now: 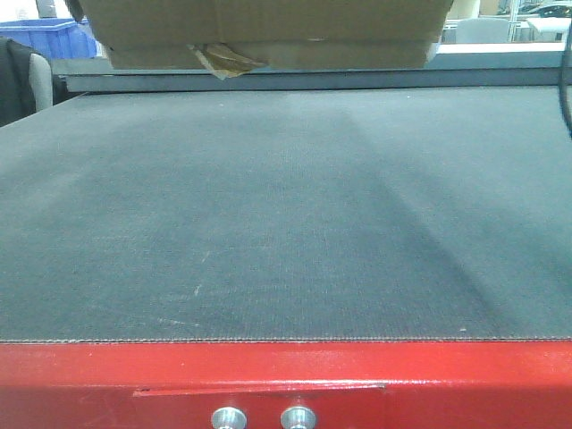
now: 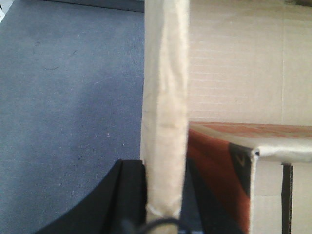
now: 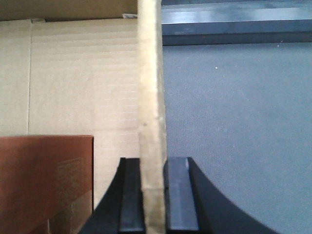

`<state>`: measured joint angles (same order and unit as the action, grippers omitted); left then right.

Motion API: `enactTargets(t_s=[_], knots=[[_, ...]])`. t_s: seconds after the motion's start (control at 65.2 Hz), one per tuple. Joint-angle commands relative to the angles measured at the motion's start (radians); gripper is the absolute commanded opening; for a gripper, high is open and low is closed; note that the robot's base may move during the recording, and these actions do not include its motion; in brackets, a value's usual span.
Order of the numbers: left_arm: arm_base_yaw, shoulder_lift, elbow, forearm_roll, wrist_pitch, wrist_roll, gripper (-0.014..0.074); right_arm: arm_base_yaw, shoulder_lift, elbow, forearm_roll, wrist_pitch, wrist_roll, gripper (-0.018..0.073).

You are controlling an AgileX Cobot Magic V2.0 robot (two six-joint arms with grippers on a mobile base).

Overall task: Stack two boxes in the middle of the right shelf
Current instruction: 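Lift the stacked boxes off the table with both grippers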

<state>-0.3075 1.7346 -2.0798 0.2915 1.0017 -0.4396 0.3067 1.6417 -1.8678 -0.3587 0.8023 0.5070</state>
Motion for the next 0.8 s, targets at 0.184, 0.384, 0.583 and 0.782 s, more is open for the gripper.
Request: enactTargets(t_s=[0.184,0.384,0.583,0.782], knots=[[0.006,-0.02,-0.014,0.012,-0.041,-0.006,-0.0111,-0.013,-0.01,-0.013,-0.031,-0.034,-0.008,-0.0162],[0.006,-0.02,-0.014,0.014,-0.05,-0.006,-0.0111,-0.013,-0.01,-0.013,-0.031,-0.034,-0.008,-0.0162],[0.006,-0.02,-0.014,0.014,-0.05,-0.006,-0.0111,-0.013,-0.01,-0.013,-0.031,-0.034,-0.008,-0.0162],[0.006,-0.02,-0.014,0.014,-0.05,-0.006,-0.0111,-0.013,-0.01,-0.013,-0.031,-0.039,-0.008,-0.0162]])
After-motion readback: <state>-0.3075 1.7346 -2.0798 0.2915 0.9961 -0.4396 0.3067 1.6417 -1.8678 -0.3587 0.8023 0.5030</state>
